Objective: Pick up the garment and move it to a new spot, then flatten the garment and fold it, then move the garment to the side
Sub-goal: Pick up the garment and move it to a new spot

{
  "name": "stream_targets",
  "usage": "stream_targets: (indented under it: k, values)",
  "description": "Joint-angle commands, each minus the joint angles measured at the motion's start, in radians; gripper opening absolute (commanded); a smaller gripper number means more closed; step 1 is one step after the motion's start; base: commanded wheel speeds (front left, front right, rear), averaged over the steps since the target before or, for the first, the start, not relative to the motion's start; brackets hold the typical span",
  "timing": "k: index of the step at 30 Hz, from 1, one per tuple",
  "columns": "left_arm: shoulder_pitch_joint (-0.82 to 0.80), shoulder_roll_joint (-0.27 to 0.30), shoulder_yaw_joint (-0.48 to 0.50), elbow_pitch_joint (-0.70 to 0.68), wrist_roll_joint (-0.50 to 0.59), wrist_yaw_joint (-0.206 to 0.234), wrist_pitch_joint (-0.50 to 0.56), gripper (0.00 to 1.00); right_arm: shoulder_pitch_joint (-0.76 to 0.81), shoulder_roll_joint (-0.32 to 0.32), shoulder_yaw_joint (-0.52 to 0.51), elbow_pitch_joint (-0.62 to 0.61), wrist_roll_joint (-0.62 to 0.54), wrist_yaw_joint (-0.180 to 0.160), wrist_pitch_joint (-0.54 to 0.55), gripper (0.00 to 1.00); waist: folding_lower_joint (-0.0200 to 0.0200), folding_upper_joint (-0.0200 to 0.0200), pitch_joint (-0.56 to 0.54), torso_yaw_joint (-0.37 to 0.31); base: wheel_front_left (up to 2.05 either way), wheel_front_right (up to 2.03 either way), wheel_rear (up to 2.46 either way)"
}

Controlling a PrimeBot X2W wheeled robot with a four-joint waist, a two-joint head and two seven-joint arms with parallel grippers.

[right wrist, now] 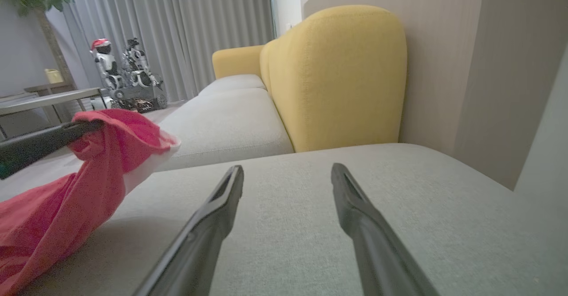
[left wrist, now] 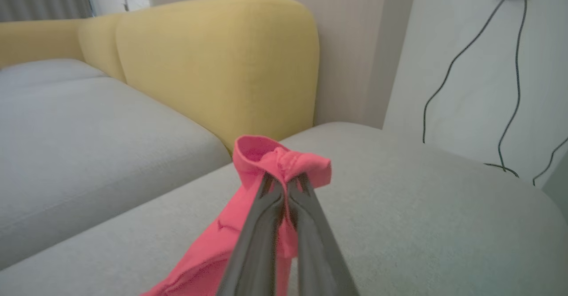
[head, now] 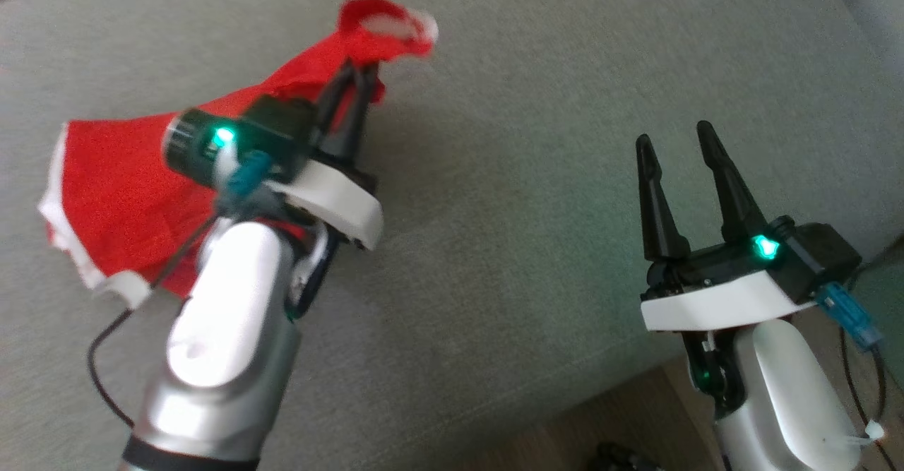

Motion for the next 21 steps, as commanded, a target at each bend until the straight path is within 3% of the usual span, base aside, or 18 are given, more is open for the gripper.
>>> stream_targets:
  k: [1,7,8,9,10,15,21]
  values:
    - [-0.031,0.005,0.012,-0.014,-0.001,-0.004,-0.004,0.0,-0.033,0.004,0.019,-0.035,0.009,-0.001,-0.012,1.0,0.0,0.0,0.049,-0.043,0.0,0.0,0.0]
    - [-0.02,0.0,-0.069,0.116,-0.038,-0.006,0.013,0.0,-0.043,0.004,0.018,-0.025,0.029,-0.001,-0.017,1.0,0.0,0.0,0.069,-0.035,0.0,0.0,0.0]
    - [-0.019,0.0,-0.078,0.133,-0.045,-0.005,0.015,0.29,-0.045,0.004,0.018,-0.021,0.03,-0.001,-0.017,1.0,0.0,0.0,0.066,-0.03,0.0,0.0,0.0]
    - [-0.019,0.0,-0.086,0.143,-0.053,-0.004,0.009,0.85,-0.047,0.004,0.018,-0.016,0.031,-0.001,-0.017,1.0,0.0,0.0,0.062,-0.023,0.0,0.0,0.0]
    - [-0.017,-0.001,-0.096,0.15,-0.06,-0.003,0.002,1.0,-0.048,0.004,0.017,-0.011,0.031,-0.001,-0.017,1.0,0.0,0.0,0.056,-0.015,0.0,0.0,0.0]
    - [0.002,-0.001,-0.13,0.154,-0.105,0.007,-0.04,1.0,-0.044,0.004,0.009,0.009,0.016,-0.001,-0.018,1.0,0.0,0.0,0.006,0.04,0.0,0.0,0.0]
    - [0.059,0.003,-0.089,0.114,-0.13,0.084,-0.108,1.0,-0.021,0.004,-0.003,0.041,-0.024,-0.001,-0.018,1.0,0.0,0.0,-0.073,0.126,0.0,0.0,0.0]
